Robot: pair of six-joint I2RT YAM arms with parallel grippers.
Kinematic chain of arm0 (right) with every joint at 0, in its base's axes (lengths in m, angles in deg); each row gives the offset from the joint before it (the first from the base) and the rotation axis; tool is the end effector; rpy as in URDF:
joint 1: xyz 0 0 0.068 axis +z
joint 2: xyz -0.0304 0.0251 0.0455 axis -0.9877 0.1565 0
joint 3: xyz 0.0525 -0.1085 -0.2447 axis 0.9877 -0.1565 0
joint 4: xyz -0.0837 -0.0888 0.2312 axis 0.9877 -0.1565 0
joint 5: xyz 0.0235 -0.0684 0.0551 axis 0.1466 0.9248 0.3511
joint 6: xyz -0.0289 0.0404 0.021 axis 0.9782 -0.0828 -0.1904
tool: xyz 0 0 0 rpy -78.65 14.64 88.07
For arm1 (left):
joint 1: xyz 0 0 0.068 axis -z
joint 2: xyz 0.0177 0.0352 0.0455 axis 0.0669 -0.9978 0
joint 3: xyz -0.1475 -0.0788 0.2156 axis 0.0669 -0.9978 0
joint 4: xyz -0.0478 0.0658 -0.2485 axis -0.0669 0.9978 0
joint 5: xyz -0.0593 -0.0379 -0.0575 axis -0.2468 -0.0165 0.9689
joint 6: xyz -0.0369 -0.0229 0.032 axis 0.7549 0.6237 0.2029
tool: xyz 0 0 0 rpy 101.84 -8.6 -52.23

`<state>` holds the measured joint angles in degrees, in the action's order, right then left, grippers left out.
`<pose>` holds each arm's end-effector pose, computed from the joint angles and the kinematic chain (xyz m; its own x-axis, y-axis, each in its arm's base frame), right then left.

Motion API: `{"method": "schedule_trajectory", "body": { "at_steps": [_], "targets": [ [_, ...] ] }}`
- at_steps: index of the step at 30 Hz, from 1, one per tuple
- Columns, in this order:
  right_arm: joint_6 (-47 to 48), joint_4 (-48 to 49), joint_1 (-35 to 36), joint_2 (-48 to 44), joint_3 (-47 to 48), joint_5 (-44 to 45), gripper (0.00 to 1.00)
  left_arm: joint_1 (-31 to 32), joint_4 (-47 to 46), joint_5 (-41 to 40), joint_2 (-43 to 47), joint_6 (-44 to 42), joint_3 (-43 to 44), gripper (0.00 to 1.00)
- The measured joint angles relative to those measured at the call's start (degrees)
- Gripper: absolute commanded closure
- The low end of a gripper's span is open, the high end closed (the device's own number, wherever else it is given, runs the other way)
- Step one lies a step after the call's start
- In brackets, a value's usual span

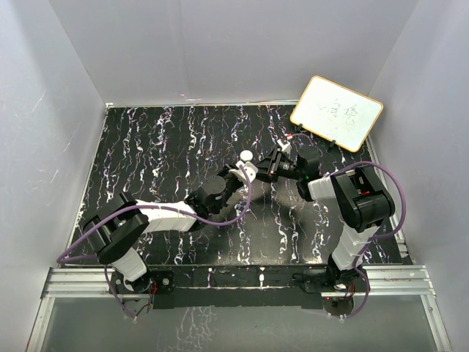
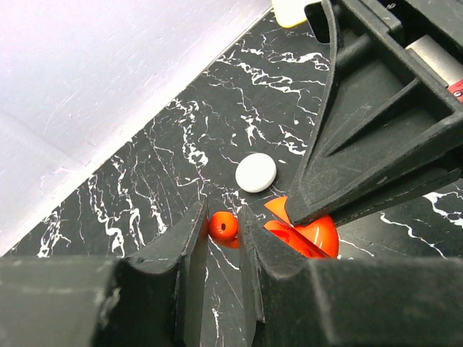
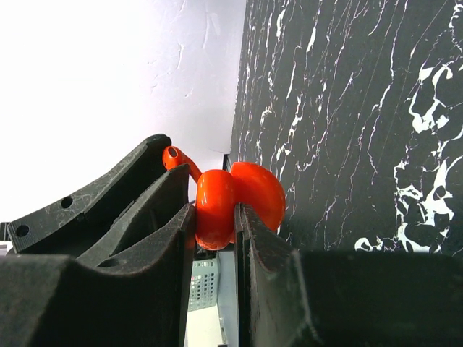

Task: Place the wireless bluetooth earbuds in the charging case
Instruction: Place the earbud at the center of the board.

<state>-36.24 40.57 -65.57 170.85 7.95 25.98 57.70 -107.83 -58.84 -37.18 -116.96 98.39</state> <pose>0.3173 0.1168 0.1599 -0.9257 0.3485 -0.1470 -0.0920 0.1695 0.9812 0.2077 -0.2596 0.2260 0.2605 0.3572 -0.8970 0.4268 0.7907 0.4389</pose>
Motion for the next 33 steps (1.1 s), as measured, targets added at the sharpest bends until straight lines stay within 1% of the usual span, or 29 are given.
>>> {"method": "schedule_trajectory", "body": {
  "at_steps": [14, 33],
  "targets": [
    [-0.02, 0.35, -0.02, 0.0, -0.24, -0.2, 1.0, 0.0, -0.55, 2.1, 0.0, -1.09, 0.0, 1.0],
    [-0.02, 0.33, -0.04, 0.0, -0.22, -0.17, 1.0, 0.11, 0.72, 2.38, 0.0, -3.04, 0.02, 1.0]
  ]
}}
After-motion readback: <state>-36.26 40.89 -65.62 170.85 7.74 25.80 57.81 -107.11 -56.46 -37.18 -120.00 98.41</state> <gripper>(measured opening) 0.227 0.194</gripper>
